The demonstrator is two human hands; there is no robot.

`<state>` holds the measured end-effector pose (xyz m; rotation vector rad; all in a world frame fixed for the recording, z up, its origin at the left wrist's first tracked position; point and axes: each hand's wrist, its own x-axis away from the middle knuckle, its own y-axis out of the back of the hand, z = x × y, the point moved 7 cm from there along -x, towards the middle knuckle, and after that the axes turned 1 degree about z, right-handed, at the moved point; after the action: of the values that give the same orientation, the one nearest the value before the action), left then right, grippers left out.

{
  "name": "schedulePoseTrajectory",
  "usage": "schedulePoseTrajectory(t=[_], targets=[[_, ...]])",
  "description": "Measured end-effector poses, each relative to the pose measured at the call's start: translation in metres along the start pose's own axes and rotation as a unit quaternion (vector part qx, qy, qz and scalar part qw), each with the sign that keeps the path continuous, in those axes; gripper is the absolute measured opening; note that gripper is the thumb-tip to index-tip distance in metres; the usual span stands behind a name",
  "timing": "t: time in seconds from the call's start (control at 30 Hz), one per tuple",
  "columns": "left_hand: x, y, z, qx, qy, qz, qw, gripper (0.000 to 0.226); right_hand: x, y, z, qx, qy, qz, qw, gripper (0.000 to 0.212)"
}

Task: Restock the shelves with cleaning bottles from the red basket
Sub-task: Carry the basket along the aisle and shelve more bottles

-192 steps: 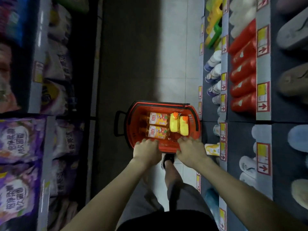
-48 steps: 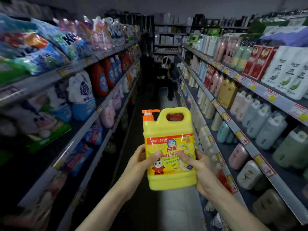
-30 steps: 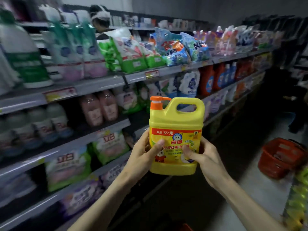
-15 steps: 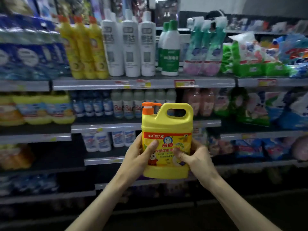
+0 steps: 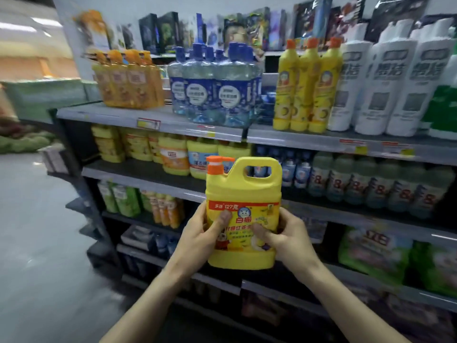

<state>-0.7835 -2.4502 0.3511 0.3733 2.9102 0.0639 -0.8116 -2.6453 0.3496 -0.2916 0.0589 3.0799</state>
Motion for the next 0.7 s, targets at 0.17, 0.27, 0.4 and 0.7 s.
schedulePoseTrajectory(t=[0.17, 0.27, 0.4, 0.7], targets=[[-0.015, 0.077, 0.014, -0.005, 0.016, -0.086, 0.996, 0.041, -0.059, -0.069, -0.012, 0.012, 0.007, 0.066, 0.998, 0.049], [-0.028, 0.114, 0.022, -0.010, 0.024, -0.134, 0.991, 0.040, -0.095, -0.104, -0.019, 0.023, 0.016, 0.103, 0.994, 0.049], [-0.051, 0.157, 0.034, -0.014, 0.033, -0.188, 0.982, 0.042, -0.143, -0.146, -0.031, 0.030, 0.023, 0.150, 0.988, 0.050], [-0.110, 0.237, 0.066, -0.024, 0.061, -0.280, 0.958, 0.044, -0.245, -0.218, -0.055, 0.046, 0.048, 0.225, 0.972, 0.046]])
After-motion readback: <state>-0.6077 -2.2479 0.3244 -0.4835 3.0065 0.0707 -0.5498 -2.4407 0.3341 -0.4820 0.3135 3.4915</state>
